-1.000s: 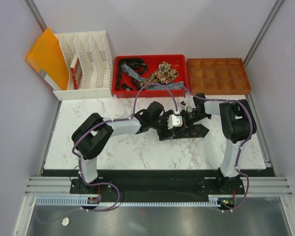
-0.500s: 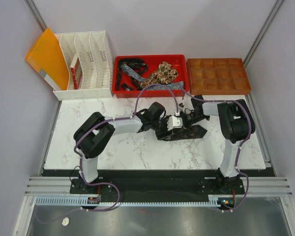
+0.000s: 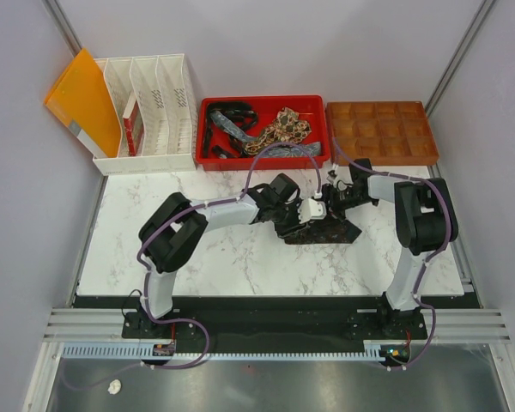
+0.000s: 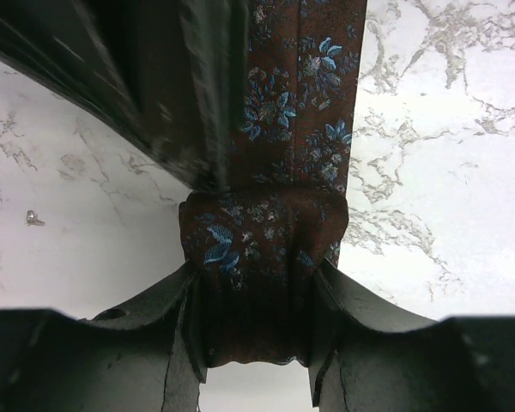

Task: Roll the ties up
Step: Roll the tie at the center of the board.

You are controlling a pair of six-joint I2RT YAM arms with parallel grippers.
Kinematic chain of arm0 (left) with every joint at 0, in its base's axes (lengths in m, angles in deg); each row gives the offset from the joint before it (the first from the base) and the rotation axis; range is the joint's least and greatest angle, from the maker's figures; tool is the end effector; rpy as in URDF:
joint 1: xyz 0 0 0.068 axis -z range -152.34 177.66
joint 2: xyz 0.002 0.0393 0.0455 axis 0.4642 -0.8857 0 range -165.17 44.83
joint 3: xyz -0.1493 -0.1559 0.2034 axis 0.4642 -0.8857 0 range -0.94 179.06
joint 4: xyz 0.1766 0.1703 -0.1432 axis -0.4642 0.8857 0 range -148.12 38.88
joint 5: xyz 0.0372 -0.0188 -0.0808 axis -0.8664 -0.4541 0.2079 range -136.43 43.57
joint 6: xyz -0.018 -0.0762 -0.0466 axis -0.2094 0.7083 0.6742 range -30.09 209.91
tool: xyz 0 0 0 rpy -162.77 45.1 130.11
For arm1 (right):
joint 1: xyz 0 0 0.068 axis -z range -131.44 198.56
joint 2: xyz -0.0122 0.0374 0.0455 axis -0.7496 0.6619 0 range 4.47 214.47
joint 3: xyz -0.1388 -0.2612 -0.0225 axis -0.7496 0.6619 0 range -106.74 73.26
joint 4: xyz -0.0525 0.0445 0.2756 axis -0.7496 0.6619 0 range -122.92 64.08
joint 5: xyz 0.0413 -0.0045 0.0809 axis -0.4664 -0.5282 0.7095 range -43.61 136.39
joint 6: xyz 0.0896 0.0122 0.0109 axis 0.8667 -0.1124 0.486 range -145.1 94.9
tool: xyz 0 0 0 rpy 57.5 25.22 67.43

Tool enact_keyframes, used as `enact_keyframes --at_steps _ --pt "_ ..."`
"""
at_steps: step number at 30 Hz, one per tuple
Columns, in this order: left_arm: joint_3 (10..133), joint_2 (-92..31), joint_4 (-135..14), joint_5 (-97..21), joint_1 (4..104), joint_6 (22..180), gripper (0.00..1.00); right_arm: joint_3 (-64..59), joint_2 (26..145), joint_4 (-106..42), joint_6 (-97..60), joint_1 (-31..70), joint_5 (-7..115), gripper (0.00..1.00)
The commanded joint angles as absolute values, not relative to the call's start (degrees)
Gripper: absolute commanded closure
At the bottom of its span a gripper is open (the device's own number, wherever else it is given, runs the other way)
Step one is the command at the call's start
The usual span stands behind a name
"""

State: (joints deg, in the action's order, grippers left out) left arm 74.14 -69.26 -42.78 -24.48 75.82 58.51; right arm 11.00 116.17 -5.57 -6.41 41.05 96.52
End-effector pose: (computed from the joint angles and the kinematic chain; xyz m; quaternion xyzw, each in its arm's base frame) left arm 0.2920 -0.3719 0.1326 0.6428 0.6809 -0.2231 0.2709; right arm 0.3646 0.1111 0.0932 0.0392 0.9003 0.4335 0.0060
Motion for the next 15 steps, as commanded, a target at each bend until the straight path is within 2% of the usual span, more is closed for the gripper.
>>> enact_keyframes --at_steps 1,13,15 --pt "74.29 -72.59 -36.06 -28.41 76.26 59.49 0.66 11.56 110.38 -6.82 -5.59 42.67 99.03 0.50" --pt "76.13 -73.91 -35.27 -27.89 76.18 59.23 0.62 16.04 109.32 -13.23 -1.72 38.98 100.10 0.51" --pt "76.22 -73.91 -35.27 -27.89 76.26 59.41 0.62 16.13 109.67 -13.23 -2.25 38.63 99.39 0.55"
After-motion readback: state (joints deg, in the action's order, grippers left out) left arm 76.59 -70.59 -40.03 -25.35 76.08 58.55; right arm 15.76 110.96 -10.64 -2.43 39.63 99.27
